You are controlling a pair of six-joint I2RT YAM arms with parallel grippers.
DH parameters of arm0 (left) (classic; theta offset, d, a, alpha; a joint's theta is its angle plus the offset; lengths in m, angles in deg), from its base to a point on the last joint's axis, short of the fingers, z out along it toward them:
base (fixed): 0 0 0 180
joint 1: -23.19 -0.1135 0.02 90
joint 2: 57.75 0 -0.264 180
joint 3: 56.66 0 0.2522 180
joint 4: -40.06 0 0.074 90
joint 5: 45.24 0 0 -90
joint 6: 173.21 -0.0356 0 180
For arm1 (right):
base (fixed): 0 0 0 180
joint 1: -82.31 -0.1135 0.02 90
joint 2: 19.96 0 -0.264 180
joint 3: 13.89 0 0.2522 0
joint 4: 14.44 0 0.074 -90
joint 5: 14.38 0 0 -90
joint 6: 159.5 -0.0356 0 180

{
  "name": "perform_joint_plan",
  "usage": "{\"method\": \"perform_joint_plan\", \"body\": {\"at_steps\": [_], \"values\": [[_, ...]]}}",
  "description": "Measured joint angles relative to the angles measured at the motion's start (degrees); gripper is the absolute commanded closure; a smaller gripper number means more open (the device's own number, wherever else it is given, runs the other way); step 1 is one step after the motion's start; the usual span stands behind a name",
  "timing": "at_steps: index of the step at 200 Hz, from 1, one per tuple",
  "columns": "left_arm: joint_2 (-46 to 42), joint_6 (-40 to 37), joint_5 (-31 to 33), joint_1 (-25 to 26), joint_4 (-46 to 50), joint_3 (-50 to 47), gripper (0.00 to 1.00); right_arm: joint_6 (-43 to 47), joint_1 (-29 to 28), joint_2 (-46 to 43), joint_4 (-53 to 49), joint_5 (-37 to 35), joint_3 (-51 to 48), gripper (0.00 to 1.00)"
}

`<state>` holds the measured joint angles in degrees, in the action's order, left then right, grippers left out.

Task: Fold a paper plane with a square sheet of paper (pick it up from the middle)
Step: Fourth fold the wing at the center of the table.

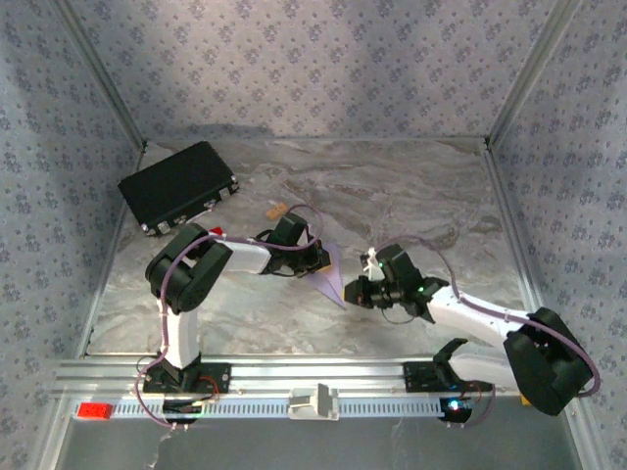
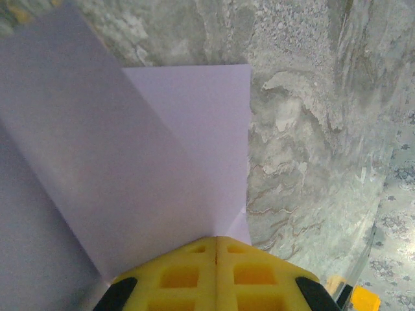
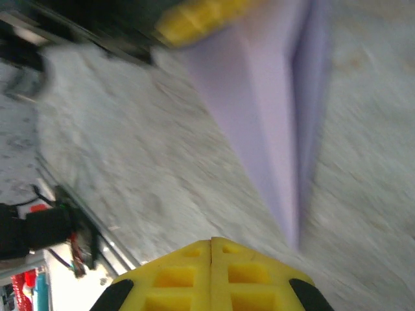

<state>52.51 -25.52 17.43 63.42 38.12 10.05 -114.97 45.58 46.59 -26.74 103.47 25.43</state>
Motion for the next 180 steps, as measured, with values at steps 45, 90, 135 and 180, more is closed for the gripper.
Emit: {"method": "perform_joint_plan", "body": {"at_steps": [45,90,135,180], "values": [[0.0,0.0,0.1,0.0,-0.4,-0.2,0.98,0.3,2.0,11.5,3.0,0.0,7.9,0.99],[0.0,0.0,0.1,0.0,-0.5,-0.2,0.99,-0.6,2.3,21.7,6.1,0.2,10.3,1.00],[0.0,0.0,0.1,0.0,-0.5,-0.2,0.98,-0.8,2.8,25.6,7.7,0.4,10.8,1.00],[-0.7,-0.9,0.3,0.0,0.6,-0.2,0.90,-3.4,2.9,25.8,15.5,0.9,5.0,1.00]]}}
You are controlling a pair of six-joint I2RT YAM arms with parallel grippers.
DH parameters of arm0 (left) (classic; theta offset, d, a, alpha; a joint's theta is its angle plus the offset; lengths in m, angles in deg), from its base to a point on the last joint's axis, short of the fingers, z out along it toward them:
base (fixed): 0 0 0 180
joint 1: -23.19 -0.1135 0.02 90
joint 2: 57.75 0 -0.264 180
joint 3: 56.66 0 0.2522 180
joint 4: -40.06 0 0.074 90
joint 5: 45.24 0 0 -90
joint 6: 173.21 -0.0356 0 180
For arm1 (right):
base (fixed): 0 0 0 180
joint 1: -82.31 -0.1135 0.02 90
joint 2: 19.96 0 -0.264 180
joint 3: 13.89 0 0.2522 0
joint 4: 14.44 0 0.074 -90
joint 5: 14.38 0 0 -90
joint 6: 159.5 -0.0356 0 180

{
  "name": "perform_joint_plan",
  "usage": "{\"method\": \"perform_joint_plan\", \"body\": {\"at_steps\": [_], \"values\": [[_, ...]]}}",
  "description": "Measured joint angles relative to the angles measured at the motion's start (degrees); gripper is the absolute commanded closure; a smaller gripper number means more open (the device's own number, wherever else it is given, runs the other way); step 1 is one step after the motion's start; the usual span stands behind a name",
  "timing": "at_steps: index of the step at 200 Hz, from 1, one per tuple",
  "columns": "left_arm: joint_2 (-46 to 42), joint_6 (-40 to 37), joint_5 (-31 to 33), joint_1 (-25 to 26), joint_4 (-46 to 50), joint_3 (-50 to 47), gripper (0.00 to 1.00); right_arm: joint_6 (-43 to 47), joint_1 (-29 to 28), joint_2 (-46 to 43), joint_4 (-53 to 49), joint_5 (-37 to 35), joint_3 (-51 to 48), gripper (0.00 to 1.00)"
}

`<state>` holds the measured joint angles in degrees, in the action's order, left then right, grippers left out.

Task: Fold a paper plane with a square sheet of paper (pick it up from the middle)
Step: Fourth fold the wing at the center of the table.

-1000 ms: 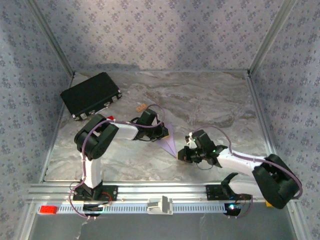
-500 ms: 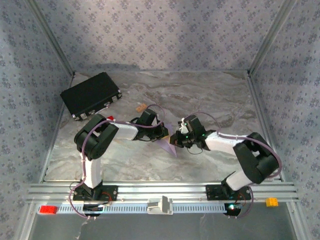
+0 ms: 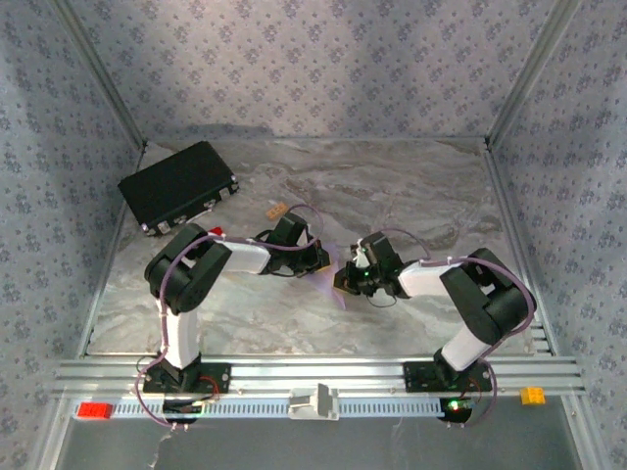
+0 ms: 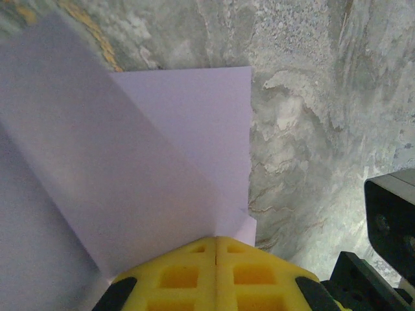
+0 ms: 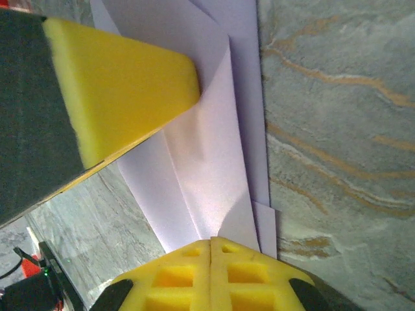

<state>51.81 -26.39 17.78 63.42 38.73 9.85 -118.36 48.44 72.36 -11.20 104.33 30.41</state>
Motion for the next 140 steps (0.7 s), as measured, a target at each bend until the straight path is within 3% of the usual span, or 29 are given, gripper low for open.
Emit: {"method": "perform_joint_plan", "body": {"at_steps": [24,74,140], "values": [[-1.6,-0.8,0.8,0.0,1.1,0.0,0.85,-0.9,0.0,0.0,1.9,0.1,-0.7,1.00],[-6.6,-1.7,1.5,1.6,3.3,0.0,0.95,-1.3,-0.4,0.4,2.4,0.1,-0.6,1.00],[-4.0,-1.6,1.3,3.1,5.1,0.0,0.97,-1.8,-0.4,0.4,2.6,0.1,-0.7,1.00]]}}
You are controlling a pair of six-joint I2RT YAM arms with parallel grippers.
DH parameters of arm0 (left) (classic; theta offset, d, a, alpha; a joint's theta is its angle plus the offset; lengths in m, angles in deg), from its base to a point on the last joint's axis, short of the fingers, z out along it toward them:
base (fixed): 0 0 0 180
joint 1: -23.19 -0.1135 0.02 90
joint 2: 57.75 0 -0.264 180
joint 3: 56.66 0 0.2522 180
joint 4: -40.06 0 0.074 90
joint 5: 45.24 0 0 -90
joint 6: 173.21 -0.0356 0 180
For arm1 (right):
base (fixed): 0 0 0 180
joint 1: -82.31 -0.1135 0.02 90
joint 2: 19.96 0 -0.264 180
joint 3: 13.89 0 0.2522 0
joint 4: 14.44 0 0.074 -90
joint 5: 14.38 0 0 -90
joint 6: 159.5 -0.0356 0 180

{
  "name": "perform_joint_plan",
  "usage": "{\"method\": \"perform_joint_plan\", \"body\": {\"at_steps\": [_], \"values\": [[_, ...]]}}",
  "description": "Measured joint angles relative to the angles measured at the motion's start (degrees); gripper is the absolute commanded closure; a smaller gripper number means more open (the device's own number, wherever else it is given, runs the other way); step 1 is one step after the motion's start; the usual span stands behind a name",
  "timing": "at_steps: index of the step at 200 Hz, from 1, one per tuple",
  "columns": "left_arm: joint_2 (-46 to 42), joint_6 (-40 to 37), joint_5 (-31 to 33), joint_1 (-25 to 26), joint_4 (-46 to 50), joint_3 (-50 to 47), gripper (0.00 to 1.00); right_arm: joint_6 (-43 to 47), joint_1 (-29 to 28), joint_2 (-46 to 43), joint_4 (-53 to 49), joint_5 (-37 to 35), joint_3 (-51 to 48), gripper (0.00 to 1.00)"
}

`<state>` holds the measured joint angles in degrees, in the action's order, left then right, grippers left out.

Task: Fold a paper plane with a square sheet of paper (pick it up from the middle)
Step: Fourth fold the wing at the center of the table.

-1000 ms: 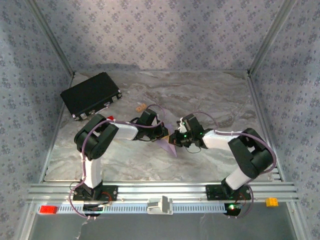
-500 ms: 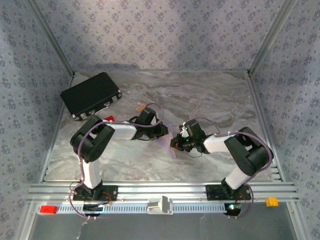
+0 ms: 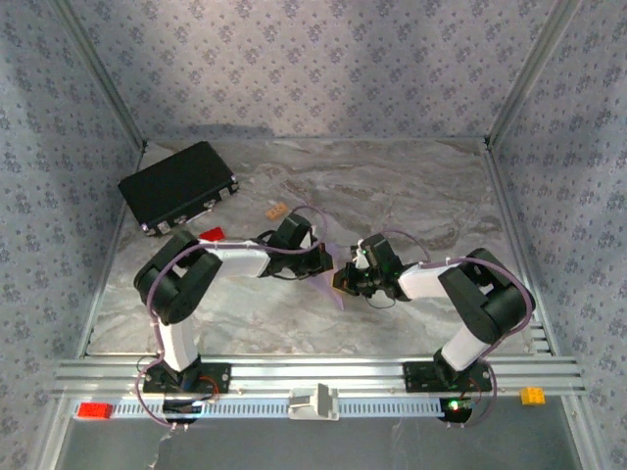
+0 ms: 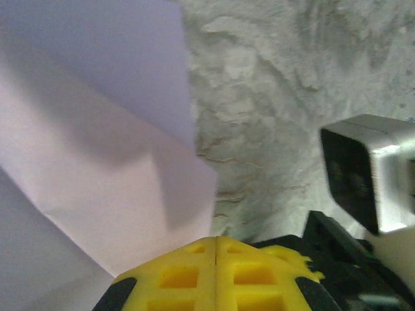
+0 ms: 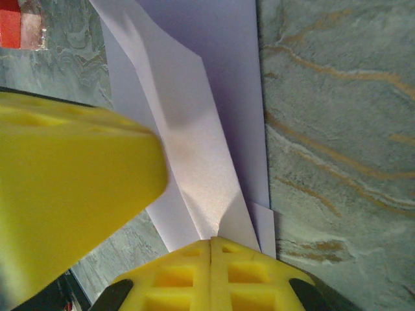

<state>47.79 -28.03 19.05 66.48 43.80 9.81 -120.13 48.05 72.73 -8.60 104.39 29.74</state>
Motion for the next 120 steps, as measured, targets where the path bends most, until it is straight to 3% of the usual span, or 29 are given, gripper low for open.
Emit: {"method": "perform_joint_plan", "body": {"at_steps": [120], "values": [[2.3,1.0,1.3,-1.8,0.0,-0.1,0.98,0.2,-0.7,-0.5,1.3,-1.4,-1.1,1.00]]}}
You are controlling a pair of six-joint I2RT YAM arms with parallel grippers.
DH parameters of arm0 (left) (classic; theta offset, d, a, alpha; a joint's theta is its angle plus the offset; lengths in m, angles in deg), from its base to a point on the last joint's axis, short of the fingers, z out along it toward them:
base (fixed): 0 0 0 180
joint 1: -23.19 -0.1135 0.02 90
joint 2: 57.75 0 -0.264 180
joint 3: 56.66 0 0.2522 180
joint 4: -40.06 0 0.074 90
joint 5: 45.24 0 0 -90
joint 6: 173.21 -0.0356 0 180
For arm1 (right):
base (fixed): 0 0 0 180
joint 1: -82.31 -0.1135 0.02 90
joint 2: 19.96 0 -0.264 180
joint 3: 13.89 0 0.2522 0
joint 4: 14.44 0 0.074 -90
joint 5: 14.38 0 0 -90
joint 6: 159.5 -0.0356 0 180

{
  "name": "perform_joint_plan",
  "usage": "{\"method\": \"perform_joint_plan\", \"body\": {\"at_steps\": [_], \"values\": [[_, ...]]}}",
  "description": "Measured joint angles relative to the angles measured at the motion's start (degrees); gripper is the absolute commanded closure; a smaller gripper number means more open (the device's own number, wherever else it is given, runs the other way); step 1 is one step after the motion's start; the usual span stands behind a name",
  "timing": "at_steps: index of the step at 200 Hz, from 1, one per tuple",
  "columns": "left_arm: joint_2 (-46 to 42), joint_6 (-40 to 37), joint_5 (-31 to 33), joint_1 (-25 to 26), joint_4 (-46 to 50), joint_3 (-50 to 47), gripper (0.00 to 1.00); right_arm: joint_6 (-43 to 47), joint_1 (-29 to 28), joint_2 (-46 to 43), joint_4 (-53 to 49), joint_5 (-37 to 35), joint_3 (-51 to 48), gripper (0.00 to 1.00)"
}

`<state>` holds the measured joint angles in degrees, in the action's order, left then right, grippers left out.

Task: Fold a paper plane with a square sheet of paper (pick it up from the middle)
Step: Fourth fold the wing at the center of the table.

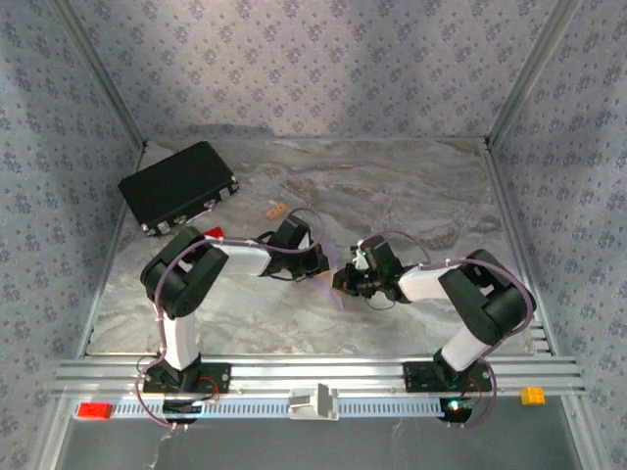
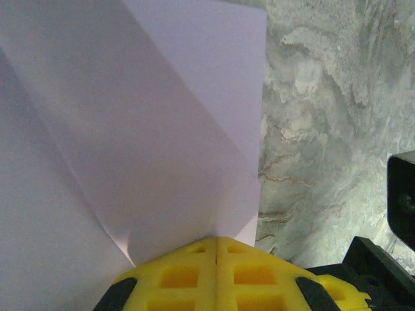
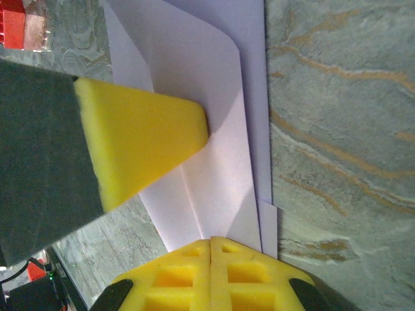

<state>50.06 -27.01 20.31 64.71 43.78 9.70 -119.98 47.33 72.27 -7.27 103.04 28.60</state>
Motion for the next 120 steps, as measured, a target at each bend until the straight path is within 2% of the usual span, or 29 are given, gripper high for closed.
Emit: {"method": "perform_joint_plan", "body": {"at_steps": [120], "values": [[1.5,-0.9,1.3,-7.0,3.8,4.0,0.98,2.2,-0.4,-0.7,-0.4,-0.9,-0.3,1.00]]}}
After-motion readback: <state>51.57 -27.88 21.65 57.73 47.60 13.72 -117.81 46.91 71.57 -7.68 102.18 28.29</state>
